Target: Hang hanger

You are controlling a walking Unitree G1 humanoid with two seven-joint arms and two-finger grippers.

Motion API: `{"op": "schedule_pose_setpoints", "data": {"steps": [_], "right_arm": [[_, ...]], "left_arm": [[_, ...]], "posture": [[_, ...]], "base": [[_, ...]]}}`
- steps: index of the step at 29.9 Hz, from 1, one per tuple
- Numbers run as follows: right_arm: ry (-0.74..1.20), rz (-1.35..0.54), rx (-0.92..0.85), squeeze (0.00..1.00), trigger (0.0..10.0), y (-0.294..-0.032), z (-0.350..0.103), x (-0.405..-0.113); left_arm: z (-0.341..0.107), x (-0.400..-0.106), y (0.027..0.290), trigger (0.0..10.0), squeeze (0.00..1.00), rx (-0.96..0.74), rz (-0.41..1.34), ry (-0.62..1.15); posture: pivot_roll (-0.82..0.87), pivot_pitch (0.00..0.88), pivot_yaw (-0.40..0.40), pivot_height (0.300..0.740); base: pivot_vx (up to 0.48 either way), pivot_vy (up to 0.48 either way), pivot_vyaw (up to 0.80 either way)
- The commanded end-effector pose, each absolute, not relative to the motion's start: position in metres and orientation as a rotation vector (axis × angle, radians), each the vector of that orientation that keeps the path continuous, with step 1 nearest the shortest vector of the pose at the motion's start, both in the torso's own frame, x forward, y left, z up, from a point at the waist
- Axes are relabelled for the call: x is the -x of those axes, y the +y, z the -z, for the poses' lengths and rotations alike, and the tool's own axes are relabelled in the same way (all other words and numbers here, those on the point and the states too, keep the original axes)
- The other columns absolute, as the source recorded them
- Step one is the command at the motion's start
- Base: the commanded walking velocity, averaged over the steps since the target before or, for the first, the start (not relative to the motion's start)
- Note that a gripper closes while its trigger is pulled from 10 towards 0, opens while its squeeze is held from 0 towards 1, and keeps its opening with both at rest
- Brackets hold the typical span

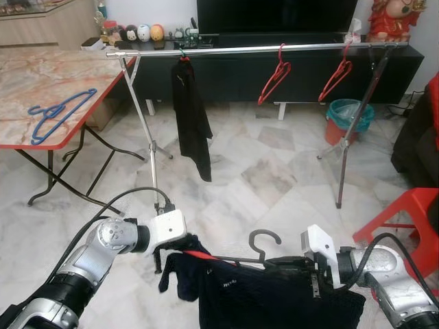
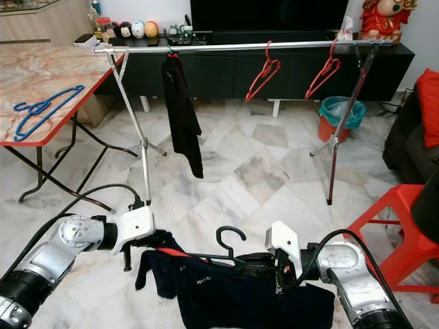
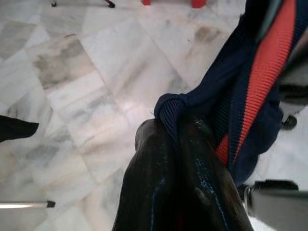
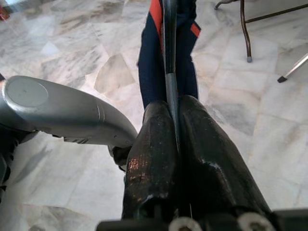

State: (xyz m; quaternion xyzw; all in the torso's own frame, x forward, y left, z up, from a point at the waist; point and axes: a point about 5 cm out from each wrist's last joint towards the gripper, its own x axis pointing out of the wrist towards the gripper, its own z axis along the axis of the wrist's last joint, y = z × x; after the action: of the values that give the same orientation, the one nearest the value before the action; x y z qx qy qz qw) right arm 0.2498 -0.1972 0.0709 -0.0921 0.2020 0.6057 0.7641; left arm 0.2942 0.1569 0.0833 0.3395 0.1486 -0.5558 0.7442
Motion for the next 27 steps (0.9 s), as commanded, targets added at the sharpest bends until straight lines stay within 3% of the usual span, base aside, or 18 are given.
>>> {"op": "schedule_pose_setpoints", "data": {"steps": [1,2,5,14,19,20,24,25,26,27], "right_arm": [[0.443,-1.276,0.242,0.00,0.0,-0.207,-0.073,-0.254],[0.462,-1.247,0.293,0.00,0.0,-0.209,-0.069,-0.255],[0.479,-1.182,0.319,0.00,0.0,-0.210,-0.061,-0.258],[0.437,-1.136,0.327,0.00,0.0,-0.205,-0.058,-0.265],[0.394,-1.150,0.293,0.00,0.0,-0.204,-0.064,-0.266],[0.389,-1.204,0.251,0.00,0.0,-0.202,-0.068,-0.261],[0.412,-1.242,0.237,0.00,0.0,-0.203,-0.067,-0.256],[0.421,-1.254,0.230,0.00,0.0,-0.202,-0.066,-0.254],[0.435,-1.277,0.224,0.00,0.0,-0.202,-0.064,-0.251],[0.444,-1.294,0.220,0.00,0.0,-0.202,-0.063,-0.249]], "left_arm": [[-0.080,-0.293,0.184,0.0,0.00,-0.756,1.163,0.410],[-0.087,-0.293,0.179,0.0,0.00,-0.659,1.172,0.374],[-0.098,-0.293,0.174,0.0,0.00,-0.575,1.202,0.342],[-0.096,-0.286,0.173,0.0,0.00,-0.567,1.262,0.391],[-0.083,-0.289,0.174,0.0,0.00,-0.634,1.198,0.418],[-0.080,-0.298,0.172,0.8,0.00,-0.646,1.082,0.377],[-0.080,-0.310,0.174,1.1,0.00,-0.656,0.920,0.329],[-0.081,-0.314,0.174,3.1,0.00,-0.653,0.866,0.313],[-0.084,-0.319,0.175,4.1,0.00,-0.650,0.804,0.293],[-0.085,-0.322,0.176,4.1,0.00,-0.646,0.767,0.281]], "posture": [[0.00,0.000,0.032,0.740],[0.00,0.000,0.032,0.740],[0.01,0.000,0.031,0.740],[0.01,0.000,0.032,0.740],[0.01,0.000,0.033,0.740],[0.01,0.000,0.035,0.740],[0.01,0.000,0.034,0.740],[0.01,0.000,0.034,0.740],[0.01,0.000,0.034,0.740],[0.01,0.000,0.033,0.740]], "base": [[0.000,0.000,0.00],[0.000,0.000,0.00],[0.000,0.000,0.00],[0.000,0.000,0.00],[0.000,0.000,0.00],[0.000,0.000,0.00],[0.000,0.000,0.00],[0.000,0.000,0.00],[0.000,0.000,0.00],[0.000,0.000,0.00]]}}
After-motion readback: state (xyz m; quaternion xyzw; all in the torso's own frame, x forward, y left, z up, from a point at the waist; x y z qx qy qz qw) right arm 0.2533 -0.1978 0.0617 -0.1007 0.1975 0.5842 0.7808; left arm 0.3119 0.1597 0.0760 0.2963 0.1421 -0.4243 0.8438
